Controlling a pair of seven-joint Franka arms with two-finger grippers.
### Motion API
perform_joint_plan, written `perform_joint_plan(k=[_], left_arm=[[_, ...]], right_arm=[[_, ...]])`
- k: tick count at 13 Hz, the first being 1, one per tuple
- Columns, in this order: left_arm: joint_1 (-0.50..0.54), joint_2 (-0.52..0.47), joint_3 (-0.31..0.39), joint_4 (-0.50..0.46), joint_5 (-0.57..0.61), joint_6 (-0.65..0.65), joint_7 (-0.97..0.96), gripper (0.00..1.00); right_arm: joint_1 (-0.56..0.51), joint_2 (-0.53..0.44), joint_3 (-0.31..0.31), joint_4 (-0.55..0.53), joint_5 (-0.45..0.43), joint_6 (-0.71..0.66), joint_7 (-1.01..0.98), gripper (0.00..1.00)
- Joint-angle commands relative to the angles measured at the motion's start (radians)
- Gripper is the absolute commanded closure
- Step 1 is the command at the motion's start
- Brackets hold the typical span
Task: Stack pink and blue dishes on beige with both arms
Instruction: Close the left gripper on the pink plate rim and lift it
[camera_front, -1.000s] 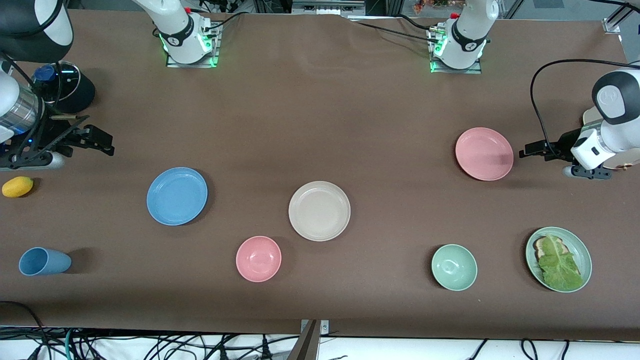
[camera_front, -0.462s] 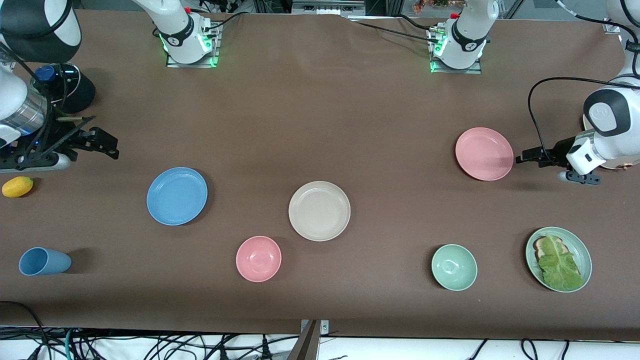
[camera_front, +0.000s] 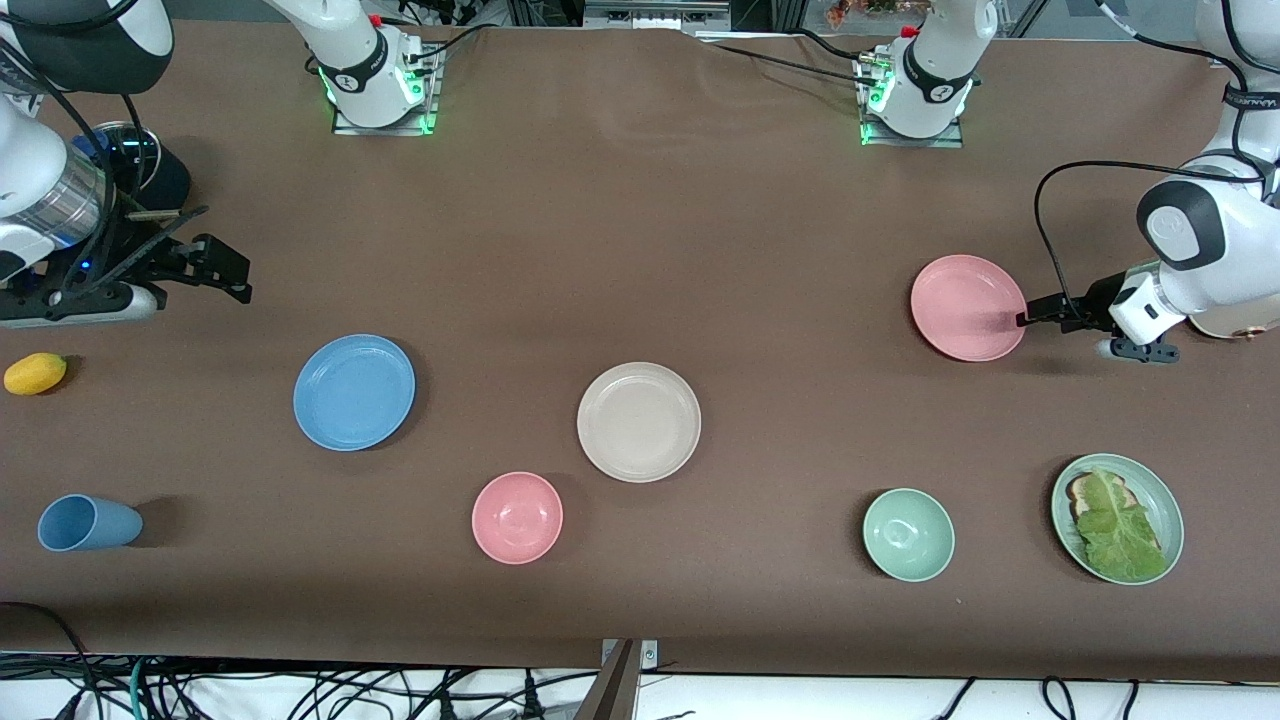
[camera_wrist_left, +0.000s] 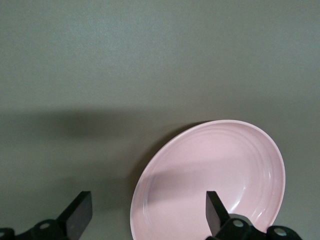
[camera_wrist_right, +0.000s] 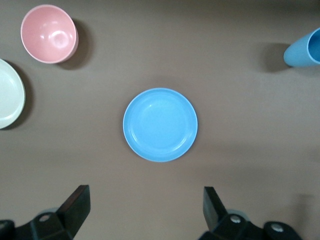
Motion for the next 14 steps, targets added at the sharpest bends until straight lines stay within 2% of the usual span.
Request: perform_joint_plan(k=[1, 3, 5, 10, 14], left_arm=[[-0.003, -0.014, 0.001, -0.045, -0.072, 0.036, 0.083, 0.0], [-0.004, -0.01, 0.001, -0.06, -0.121, 0.039, 0.123, 0.0], [-0.004, -0.007, 0.001, -0.065, -0.123, 0.039, 0.123, 0.0], [-0.004, 0.013, 0.001, -0.094, -0.124, 0.108, 0.148, 0.0], [-0.004, 0.035, 0.001, -0.098, -0.144, 0.111, 0.154, 0.0]], right_arm=[[-0.003, 0.0, -0.004, -0.009, 0.004, -0.025, 0.011, 0.0], [-0.008, 0.0, -0.007, -0.043, 0.006, -0.014, 0.014, 0.0], [-0.008, 0.0, -0.016, -0.064, 0.004, -0.037, 0.005, 0.0], [-0.018, 0.017, -0.016, -0.06, -0.011, -0.032, -0.071, 0.0], [-0.017, 0.015, -0.029, -0.06, -0.014, -0.029, -0.138, 0.0]])
